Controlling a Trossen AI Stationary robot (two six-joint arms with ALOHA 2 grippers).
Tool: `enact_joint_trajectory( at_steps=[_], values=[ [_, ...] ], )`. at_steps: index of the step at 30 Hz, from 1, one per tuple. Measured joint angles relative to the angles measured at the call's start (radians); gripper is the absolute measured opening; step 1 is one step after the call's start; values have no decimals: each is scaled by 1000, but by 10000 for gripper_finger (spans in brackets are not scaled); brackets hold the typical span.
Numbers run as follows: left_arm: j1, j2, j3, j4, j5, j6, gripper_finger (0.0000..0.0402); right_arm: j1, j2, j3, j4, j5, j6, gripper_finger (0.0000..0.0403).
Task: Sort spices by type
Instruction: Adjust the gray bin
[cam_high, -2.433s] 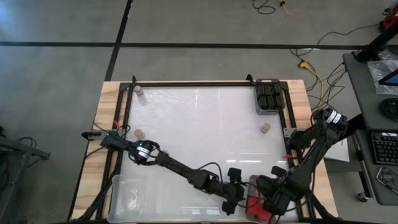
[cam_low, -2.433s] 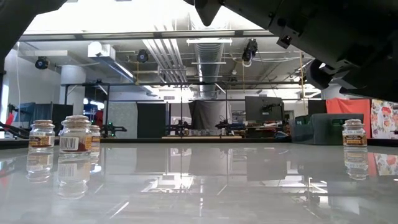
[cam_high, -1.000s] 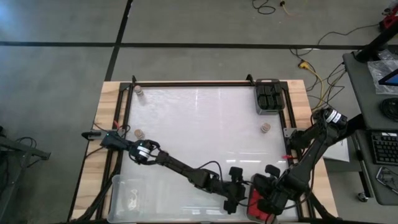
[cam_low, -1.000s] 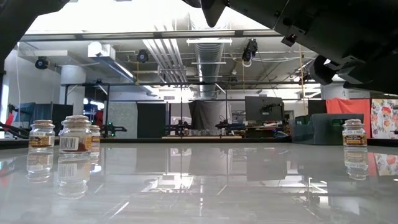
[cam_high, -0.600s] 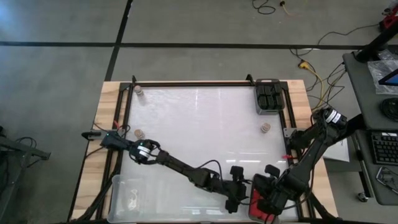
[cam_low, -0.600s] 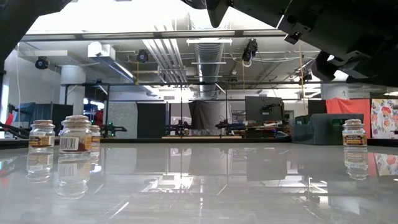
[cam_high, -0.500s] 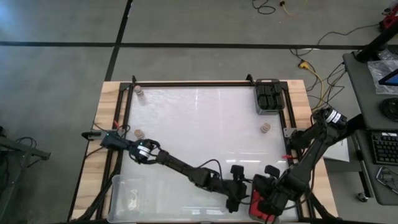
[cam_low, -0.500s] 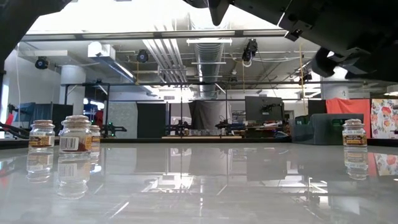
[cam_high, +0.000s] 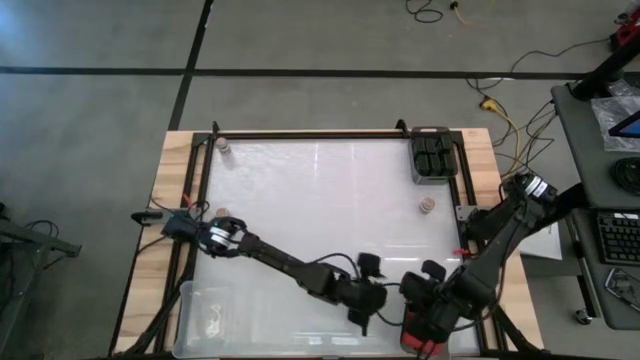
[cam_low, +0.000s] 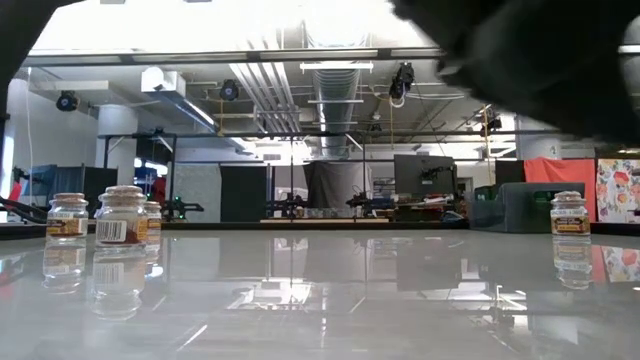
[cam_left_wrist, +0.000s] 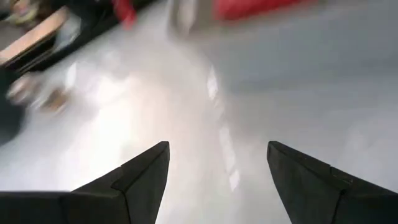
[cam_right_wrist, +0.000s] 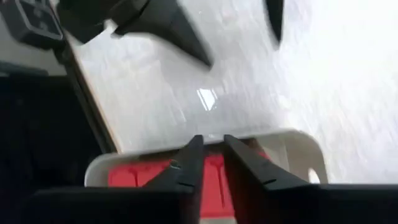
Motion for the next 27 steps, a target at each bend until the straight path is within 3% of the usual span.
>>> enact_joint_trajectory(
  at_steps=[2,5,12,19,27],
  values=[
    [1,-31,-28,-87,-71,2,256,-10,10,0,30,2,-22,85],
    [9,-110,-139,-122,-100,-25,256,-26,35,0,73,1,-80,126],
    [19,-388,-553,109,-99,-127,256,-71,88,2,123,1,-172,183],
    [19,-633,-855,363,-99,-148,256,-118,154,6,281,-40,-197,193],
    [19,-755,-974,467,-99,-175,256,-120,207,58,193,-103,-169,185]
  ],
)
